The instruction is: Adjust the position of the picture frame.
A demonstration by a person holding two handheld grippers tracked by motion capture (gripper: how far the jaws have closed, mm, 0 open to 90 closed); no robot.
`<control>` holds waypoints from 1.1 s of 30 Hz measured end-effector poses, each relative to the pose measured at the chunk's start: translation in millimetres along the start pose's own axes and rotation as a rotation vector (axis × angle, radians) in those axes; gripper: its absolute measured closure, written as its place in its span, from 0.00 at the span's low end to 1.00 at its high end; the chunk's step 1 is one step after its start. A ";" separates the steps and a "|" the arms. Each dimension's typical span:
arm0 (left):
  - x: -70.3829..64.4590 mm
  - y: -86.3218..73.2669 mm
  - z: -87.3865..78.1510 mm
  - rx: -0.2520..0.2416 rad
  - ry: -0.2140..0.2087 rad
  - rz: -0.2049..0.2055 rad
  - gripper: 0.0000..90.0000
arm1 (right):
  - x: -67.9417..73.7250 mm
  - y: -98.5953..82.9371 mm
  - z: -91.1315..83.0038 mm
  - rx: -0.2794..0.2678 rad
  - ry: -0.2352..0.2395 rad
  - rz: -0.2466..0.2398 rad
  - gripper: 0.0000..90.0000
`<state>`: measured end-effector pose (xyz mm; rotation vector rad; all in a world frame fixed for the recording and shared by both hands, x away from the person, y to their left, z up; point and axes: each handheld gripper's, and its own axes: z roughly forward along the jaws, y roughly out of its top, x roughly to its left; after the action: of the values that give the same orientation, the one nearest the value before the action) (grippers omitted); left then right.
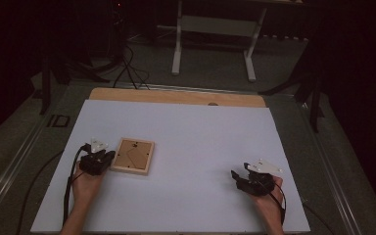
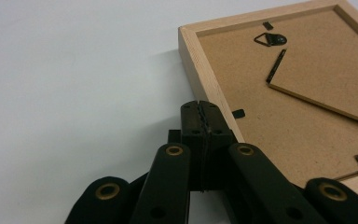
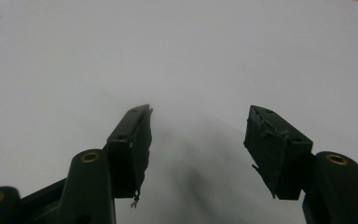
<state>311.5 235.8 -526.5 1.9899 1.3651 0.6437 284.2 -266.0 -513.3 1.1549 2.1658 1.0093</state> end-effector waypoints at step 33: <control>-60.8 18.4 16.5 -0.026 -0.130 0.156 0.98 | 14.4 16.1 4.2 -0.072 0.082 0.026 0.52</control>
<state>313.7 170.2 -526.8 2.0927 1.1279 0.5872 287.4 -246.2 -504.1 1.1291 2.1636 1.1548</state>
